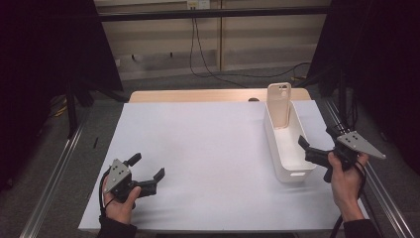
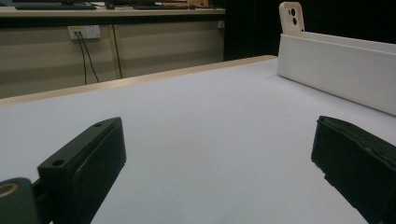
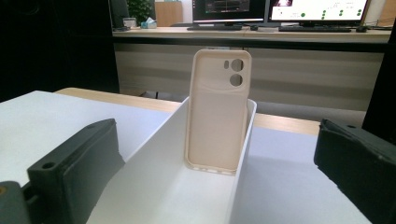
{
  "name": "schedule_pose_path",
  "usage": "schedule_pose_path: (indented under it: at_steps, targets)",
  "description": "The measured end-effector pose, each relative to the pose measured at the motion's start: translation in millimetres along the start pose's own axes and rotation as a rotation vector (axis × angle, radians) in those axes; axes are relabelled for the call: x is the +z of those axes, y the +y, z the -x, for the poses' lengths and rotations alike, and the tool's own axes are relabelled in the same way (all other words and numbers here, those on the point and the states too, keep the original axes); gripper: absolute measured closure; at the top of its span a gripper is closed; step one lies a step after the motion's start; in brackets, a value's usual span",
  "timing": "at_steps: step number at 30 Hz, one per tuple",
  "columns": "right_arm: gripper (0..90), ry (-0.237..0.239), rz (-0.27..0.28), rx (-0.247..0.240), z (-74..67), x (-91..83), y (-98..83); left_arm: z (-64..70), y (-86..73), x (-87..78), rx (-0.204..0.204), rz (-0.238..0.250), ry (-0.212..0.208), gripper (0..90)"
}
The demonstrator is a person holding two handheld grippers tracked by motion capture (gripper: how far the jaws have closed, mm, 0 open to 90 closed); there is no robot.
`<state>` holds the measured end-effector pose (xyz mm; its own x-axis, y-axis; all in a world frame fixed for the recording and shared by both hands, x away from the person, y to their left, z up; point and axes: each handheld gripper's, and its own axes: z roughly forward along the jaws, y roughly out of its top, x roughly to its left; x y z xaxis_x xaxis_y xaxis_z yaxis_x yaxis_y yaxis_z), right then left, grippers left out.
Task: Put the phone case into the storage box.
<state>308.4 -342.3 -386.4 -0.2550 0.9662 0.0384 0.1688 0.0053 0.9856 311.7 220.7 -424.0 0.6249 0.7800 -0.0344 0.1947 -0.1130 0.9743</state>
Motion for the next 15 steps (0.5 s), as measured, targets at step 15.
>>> schedule_pose_path:
  at_steps: [15]
  targets:
    - [0.0, -0.025, 0.020, -0.024, -15.3, -27.6, -12.0, -1.7, -0.8, -7.1, -0.001, 0.005, 0.019, 3.2]
